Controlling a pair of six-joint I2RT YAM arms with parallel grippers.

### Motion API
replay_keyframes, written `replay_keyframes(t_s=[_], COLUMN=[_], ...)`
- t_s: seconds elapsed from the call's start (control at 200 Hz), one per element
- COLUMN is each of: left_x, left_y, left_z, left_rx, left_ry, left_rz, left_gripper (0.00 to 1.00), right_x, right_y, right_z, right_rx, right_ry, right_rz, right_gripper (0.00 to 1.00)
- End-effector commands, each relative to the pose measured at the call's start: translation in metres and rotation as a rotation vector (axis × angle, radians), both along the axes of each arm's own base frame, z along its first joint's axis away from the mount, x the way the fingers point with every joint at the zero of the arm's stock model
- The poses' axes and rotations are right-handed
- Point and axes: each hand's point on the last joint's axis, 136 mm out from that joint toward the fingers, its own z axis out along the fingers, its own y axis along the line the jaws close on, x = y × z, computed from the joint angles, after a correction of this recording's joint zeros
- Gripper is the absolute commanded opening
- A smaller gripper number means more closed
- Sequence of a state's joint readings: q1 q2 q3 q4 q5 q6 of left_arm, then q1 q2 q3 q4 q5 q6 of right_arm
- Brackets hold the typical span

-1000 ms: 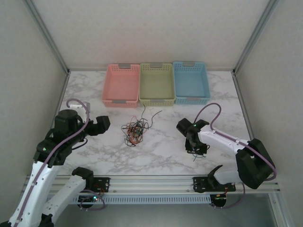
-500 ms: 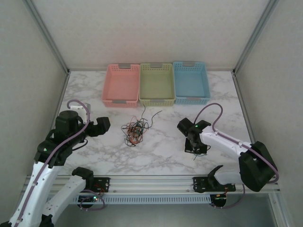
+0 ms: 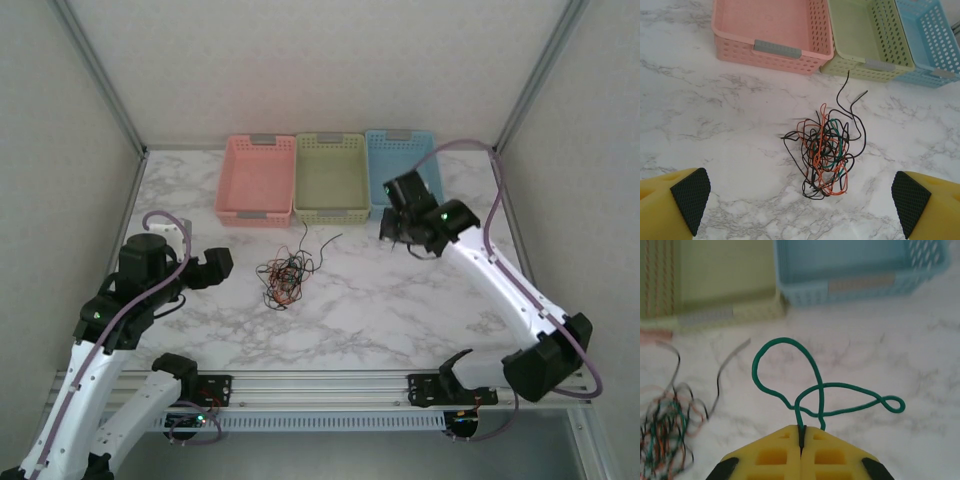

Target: Untangle the cables

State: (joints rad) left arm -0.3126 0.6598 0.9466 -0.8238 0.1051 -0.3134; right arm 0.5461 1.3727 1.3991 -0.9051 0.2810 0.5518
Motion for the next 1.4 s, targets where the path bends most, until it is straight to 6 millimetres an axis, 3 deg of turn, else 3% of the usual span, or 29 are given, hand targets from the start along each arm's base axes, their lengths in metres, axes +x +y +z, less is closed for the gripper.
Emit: replay_keyframes(t_s=[0.0, 0.19, 0.375, 0.495, 0.666, 0.731, 0.796, 0.916, 1.081, 1.221, 1.341, 1.396], left_x=[0.001, 0.002, 0.002, 0.002, 0.003, 0.003, 0.003, 0.003, 0.002, 0.001, 0.0, -0.001], left_y=[0.003, 0.005, 0.008, 0.008, 0.009, 0.009, 0.009, 0.01, 0.007, 0.003, 0.0, -0.001], left_z=[-0.006, -0.007, -0.007, -0.008, -0.008, -0.008, -0.009, -0.009, -0.009, -0.008, -0.004, -0.004], left_rx=[0.023, 0.025, 0.03, 0.03, 0.032, 0.034, 0.035, 0.035, 0.021, -0.01, -0.033, -0.05], left_ry=[0.01, 0.012, 0.011, 0.012, 0.012, 0.014, 0.016, 0.016, 0.02, 0.033, 0.033, 0.037], left_rz=[0.004, 0.016, 0.028, 0.027, 0.033, 0.036, 0.036, 0.038, 0.033, 0.029, 0.024, 0.024], left_gripper=[0.96, 0.96, 0.96, 0.96, 0.96, 0.96, 0.96, 0.96, 0.96, 0.96, 0.96, 0.96], right_x=[0.054, 0.138, 0.202, 0.225, 0.239, 0.241, 0.242, 0.237, 0.211, 0.156, 0.095, 0.067], right_y=[-0.011, -0.008, -0.019, -0.022, -0.03, -0.03, -0.03, -0.027, -0.008, 0.037, 0.083, 0.101], right_z=[0.001, -0.012, -0.055, -0.084, -0.118, -0.128, -0.134, -0.125, -0.069, -0.026, -0.019, -0.027], right_rx=[-0.002, 0.073, 0.074, 0.07, 0.025, 0.039, 0.052, 0.077, 0.097, 0.191, 0.218, 0.214], right_ry=[-0.02, 0.002, 0.077, 0.138, 0.195, 0.213, 0.226, 0.233, 0.152, 0.069, 0.056, 0.074], right_rz=[-0.027, -0.074, -0.153, -0.179, -0.201, -0.198, -0.197, -0.176, -0.095, 0.063, 0.218, 0.277], right_gripper=[0.0, 0.0, 0.0, 0.0, 0.0, 0.08, 0.27, 0.41, 0.43, 0.41, 0.4, 0.39])
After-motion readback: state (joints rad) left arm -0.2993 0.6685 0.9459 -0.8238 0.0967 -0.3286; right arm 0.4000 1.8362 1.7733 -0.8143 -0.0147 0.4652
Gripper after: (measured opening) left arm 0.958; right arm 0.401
